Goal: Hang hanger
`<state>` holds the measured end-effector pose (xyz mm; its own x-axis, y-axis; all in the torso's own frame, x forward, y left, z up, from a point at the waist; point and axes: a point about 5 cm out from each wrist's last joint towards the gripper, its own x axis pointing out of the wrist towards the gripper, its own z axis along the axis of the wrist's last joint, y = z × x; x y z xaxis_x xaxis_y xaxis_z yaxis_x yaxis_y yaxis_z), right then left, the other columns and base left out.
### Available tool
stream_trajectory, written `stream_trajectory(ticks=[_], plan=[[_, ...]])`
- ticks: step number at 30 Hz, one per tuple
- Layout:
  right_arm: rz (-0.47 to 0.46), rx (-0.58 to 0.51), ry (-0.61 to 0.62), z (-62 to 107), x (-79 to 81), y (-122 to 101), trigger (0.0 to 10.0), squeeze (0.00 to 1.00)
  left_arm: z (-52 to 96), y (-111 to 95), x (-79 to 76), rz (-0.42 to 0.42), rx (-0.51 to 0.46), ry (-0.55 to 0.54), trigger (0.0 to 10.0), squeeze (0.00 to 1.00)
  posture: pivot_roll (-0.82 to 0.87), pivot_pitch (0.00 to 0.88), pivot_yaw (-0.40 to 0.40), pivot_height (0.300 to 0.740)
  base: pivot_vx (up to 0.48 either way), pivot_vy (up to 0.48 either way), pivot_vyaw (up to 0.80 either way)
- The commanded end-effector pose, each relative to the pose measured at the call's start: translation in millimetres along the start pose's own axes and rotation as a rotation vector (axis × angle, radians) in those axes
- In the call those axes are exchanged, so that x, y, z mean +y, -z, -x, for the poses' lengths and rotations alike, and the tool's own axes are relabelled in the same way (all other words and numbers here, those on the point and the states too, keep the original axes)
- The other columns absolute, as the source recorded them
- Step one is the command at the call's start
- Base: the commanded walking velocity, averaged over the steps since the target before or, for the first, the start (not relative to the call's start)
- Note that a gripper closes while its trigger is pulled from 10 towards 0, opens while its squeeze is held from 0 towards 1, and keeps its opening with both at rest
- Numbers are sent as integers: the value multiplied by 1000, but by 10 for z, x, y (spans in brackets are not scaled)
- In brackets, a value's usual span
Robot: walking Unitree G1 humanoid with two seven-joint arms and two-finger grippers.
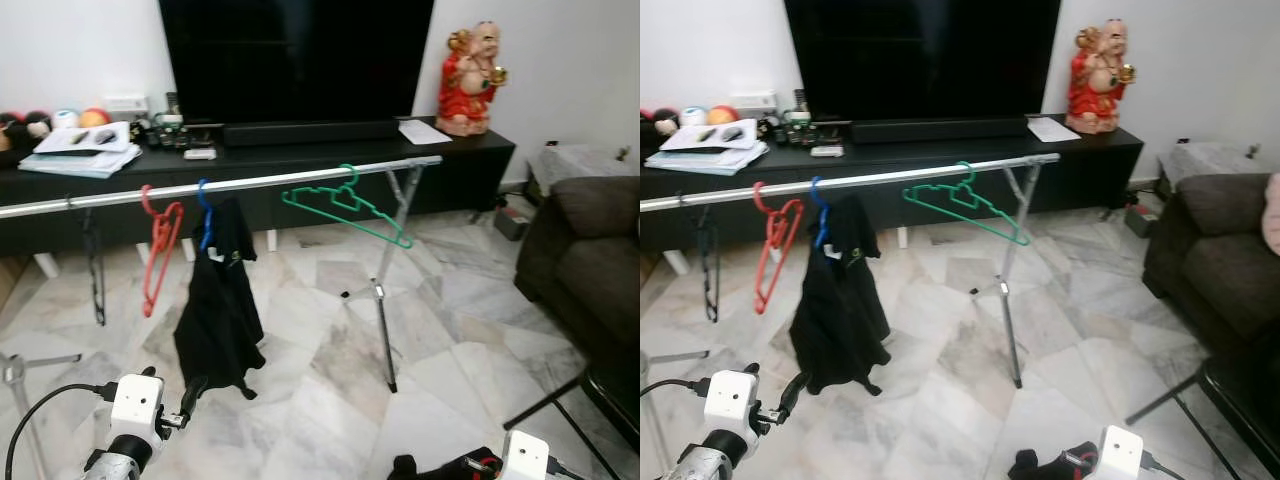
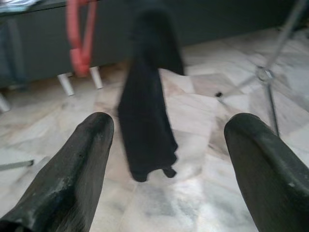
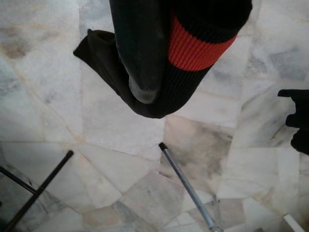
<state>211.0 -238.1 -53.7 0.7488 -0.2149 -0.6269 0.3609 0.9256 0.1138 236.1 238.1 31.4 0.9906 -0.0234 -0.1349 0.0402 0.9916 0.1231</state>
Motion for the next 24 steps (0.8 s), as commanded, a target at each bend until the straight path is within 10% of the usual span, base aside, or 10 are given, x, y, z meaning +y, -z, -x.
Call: stream_trajectory(ticks=[1,24], plan=[[-20,-31,6,-23,10,-79,10000,0,-17,-60,12,-1,-9,-3,10000,0,8,0,-9,740,0,289,0],[-38,-31,-4,-22,81,-42,10000,0,-84,-211,-61,1,-9,49,10000,0,11,0,8,740,0,291,0]])
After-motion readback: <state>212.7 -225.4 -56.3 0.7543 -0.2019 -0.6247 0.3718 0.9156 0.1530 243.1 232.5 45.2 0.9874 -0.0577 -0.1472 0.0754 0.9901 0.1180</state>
